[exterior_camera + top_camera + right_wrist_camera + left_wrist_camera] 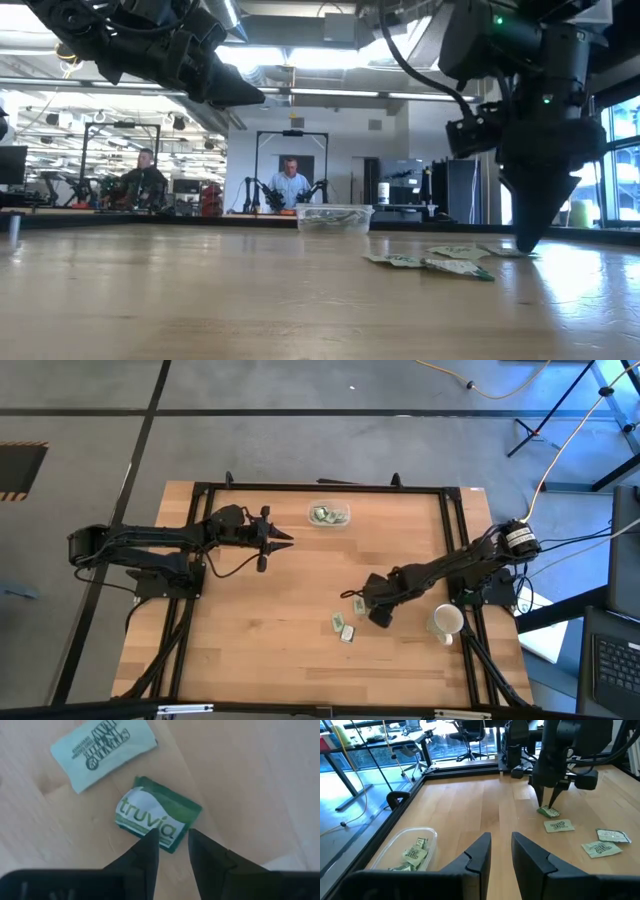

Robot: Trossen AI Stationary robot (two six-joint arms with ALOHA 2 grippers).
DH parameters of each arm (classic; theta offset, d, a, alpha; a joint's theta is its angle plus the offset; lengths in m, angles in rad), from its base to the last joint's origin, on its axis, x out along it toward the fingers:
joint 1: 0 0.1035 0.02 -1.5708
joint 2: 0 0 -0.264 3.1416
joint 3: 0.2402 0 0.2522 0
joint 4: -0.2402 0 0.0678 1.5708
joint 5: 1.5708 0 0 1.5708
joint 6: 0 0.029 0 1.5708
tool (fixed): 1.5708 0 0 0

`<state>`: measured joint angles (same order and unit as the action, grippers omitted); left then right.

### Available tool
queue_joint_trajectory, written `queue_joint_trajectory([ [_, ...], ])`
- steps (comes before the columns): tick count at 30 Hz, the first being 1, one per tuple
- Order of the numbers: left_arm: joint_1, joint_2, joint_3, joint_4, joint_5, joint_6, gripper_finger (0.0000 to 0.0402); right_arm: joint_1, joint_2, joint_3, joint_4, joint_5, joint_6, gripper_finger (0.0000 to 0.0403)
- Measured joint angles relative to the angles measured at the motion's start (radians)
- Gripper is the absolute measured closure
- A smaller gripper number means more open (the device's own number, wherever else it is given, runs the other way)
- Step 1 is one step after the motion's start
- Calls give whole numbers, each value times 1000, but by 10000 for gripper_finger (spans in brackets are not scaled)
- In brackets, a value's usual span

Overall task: Pick and place items into bin
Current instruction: Put the green stevia packet into the transparent bin

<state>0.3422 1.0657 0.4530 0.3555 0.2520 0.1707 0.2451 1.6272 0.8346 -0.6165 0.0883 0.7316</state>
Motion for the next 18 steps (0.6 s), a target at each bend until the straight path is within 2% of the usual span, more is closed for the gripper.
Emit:
queue_joint_trajectory([
  [7, 0, 0, 0, 0, 0, 0, 331, 0, -2, -29, 48, 0, 1, 303],
  [18, 0, 0, 0, 0, 0, 0, 331, -1, -16, -30, 31, 1, 1, 393],
])
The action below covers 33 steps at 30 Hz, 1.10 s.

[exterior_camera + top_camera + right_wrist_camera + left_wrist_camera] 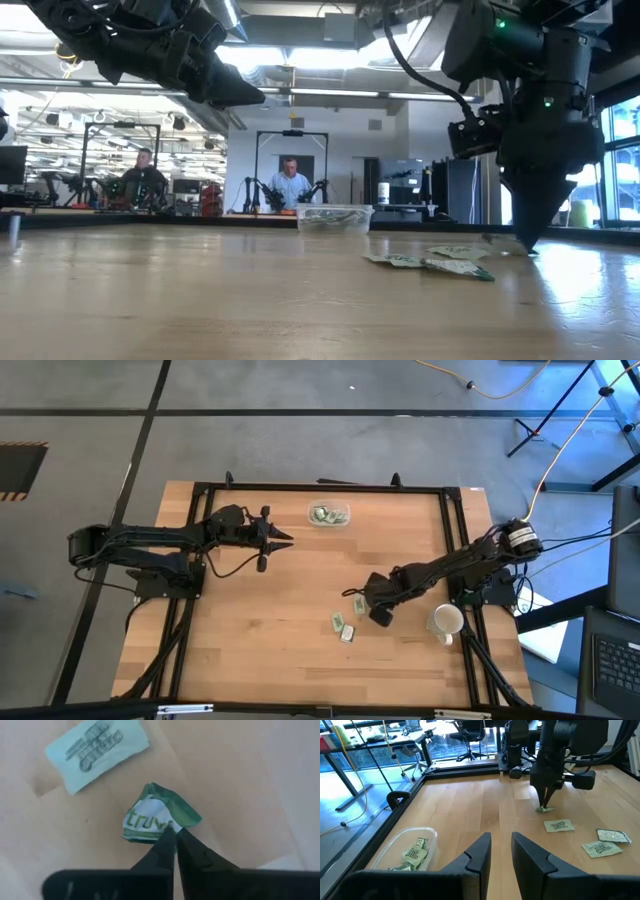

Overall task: Pick and place items into bin
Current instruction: Put the green stevia packet into the transparent bin

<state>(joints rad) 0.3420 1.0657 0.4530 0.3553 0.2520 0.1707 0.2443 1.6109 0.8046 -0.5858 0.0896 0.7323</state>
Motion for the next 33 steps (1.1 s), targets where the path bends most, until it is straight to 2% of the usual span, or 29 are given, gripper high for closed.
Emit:
queue_joint_trajectory([
  [4, 0, 0, 0, 0, 0, 0, 331, -8, -29, 53, -46, -5, -34, 398],
  [9, 0, 0, 0, 0, 0, 0, 331, -74, -47, 152, -83, 47, -165, 391],
  [15, 0, 0, 0, 0, 0, 0, 331, -223, -49, 320, -57, 103, -436, 390],
  [21, 0, 0, 0, 0, 0, 0, 331, -404, -49, 464, 22, 107, -670, 389],
  [27, 0, 0, 0, 0, 0, 15, 331, -557, -40, 487, 161, 99, -794, 389],
  [33, 0, 0, 0, 0, 0, 18, 331, -669, 45, 487, 210, 14, -824, 389],
])
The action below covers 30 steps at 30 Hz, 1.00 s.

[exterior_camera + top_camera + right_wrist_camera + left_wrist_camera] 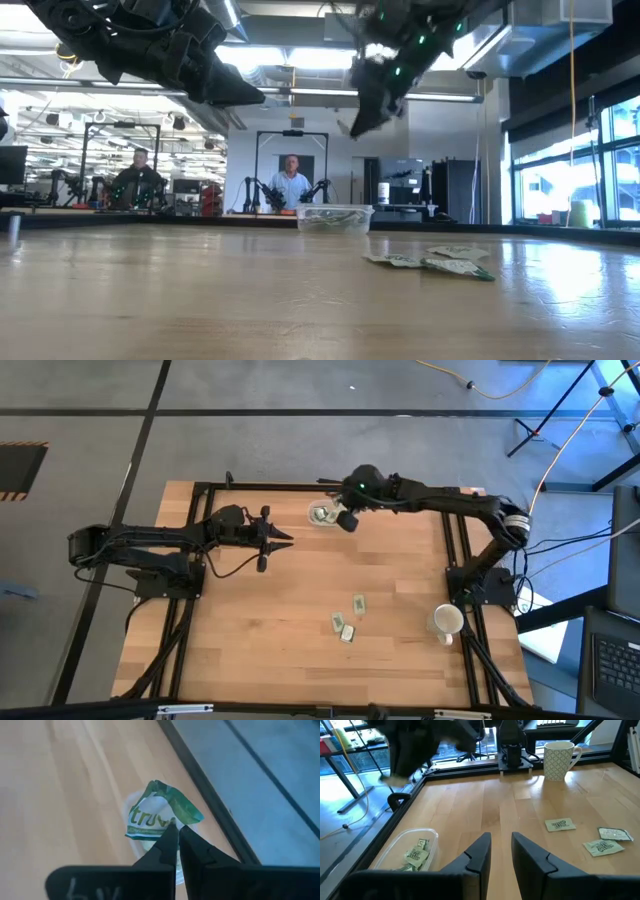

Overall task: Pick and place items into bin
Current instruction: Put the green stevia packet into the transparent bin

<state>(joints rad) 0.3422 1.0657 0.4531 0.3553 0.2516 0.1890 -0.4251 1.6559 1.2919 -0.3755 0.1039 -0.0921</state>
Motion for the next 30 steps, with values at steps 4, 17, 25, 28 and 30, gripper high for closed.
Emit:
queue_joint_trajectory([
  [4, 0, 0, 0, 0, -13, 0, 331, -50, 84, 0, 13, -11, -22, 395],
  [17, 0, 0, 0, -16, -59, 0, 331, -90, 246, 0, 19, -55, -19, 387],
  [25, 0, 0, 0, -16, -59, 0, 331, -89, 248, 0, 21, -55, -19, 386],
  [28, 0, 0, 0, -16, -59, 0, 332, -89, 248, 0, 19, -56, -20, 386],
  [30, 0, 0, 0, -16, -59, 0, 331, -89, 248, 0, 20, -56, -21, 382],
])
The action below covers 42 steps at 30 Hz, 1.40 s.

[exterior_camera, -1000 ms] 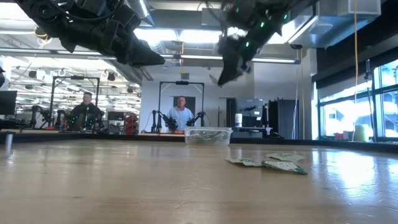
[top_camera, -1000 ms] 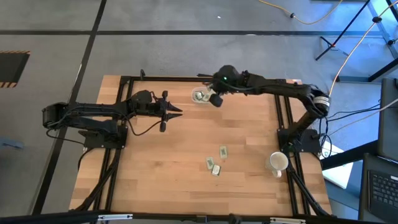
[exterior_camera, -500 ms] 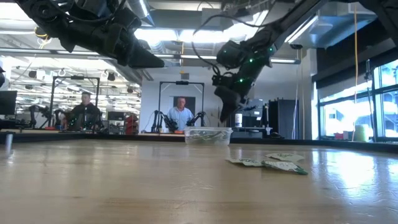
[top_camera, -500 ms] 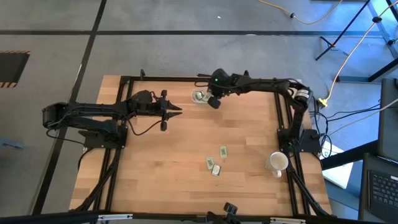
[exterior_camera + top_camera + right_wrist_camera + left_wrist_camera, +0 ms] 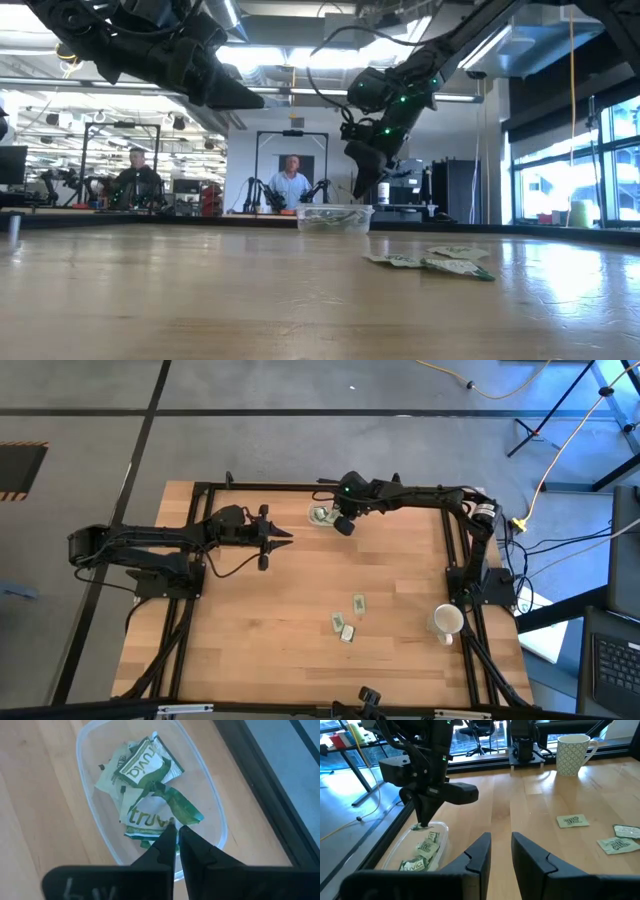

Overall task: Pick and place items into bin
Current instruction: Put the green stevia packet into the transparent bin, then put the white stevia packet into the transparent bin

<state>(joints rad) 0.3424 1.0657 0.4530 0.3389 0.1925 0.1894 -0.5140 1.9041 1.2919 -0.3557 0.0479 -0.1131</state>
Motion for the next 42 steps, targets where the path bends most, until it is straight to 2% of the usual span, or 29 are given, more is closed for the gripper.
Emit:
queue_joint_trajectory([
  [9, 0, 0, 0, 0, 0, 0, 332, 0, -5, 0, -9, 1, 14, 309],
  [14, 0, 0, 0, 0, 0, 0, 332, 39, -77, 0, -103, -7, 25, 289],
  [18, 0, 0, 0, 0, 0, 0, 331, 139, -160, 0, -287, -73, 40, 288],
  [24, 0, 0, 0, 0, 0, 5, 331, 382, -206, 0, -433, -66, 110, 288],
  [28, 0, 0, 0, 0, 0, 7, 331, 540, -182, -22, -430, 31, 172, 288],
  [32, 0, 0, 0, 0, 0, 7, 331, 641, -165, -56, -413, 57, 273, 288],
  [37, 0, 0, 0, 0, 0, 7, 331, 697, -162, -120, -394, 64, 408, 288],
  [42, 0, 0, 0, 0, 0, 7, 331, 715, -162, -216, -243, 66, 418, 288],
])
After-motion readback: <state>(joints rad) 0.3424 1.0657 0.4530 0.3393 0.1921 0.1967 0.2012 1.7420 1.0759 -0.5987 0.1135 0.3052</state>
